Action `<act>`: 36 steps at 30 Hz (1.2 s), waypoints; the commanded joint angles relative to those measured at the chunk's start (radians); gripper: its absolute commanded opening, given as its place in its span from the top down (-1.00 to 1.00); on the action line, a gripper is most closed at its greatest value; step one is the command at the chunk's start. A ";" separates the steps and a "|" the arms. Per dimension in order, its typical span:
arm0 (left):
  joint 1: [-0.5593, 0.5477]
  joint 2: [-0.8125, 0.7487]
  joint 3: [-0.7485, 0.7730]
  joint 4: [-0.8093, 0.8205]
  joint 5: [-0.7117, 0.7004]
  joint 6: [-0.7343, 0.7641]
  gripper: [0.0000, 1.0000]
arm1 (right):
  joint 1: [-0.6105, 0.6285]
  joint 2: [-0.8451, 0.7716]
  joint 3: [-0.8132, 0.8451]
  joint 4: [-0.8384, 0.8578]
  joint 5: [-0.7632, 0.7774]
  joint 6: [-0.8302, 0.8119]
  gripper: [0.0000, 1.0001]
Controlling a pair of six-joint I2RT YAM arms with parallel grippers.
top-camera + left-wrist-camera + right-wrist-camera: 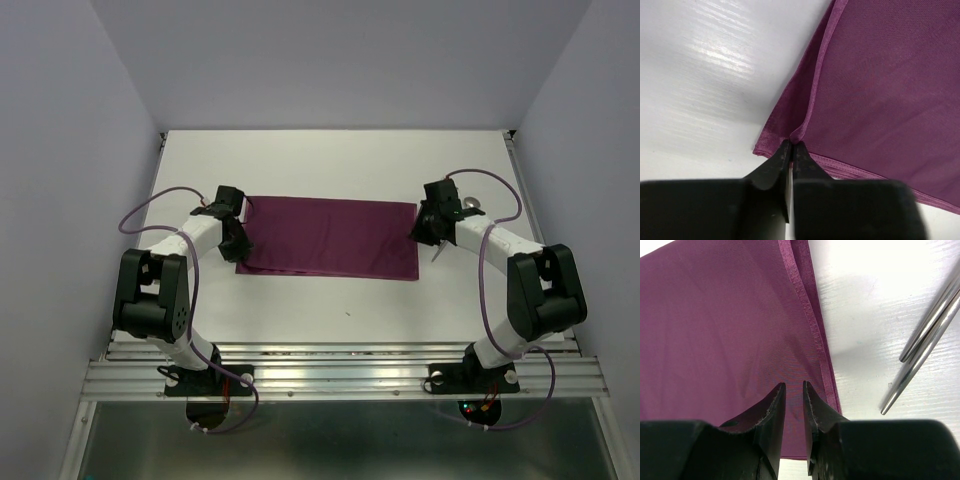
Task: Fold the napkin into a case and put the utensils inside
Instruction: Smooth out the rectangle-folded napkin at the center of the board.
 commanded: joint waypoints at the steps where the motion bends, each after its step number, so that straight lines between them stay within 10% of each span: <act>1: -0.006 -0.020 0.032 -0.006 -0.022 0.010 1.00 | 0.006 -0.012 0.018 0.006 -0.002 0.001 0.48; 16: -0.006 -0.089 0.087 -0.076 0.001 0.018 1.00 | 0.006 -0.113 -0.089 -0.143 0.038 0.036 0.23; 36: -0.009 -0.080 0.087 -0.070 0.017 0.023 1.00 | 0.035 -0.156 -0.189 -0.144 -0.080 0.082 0.41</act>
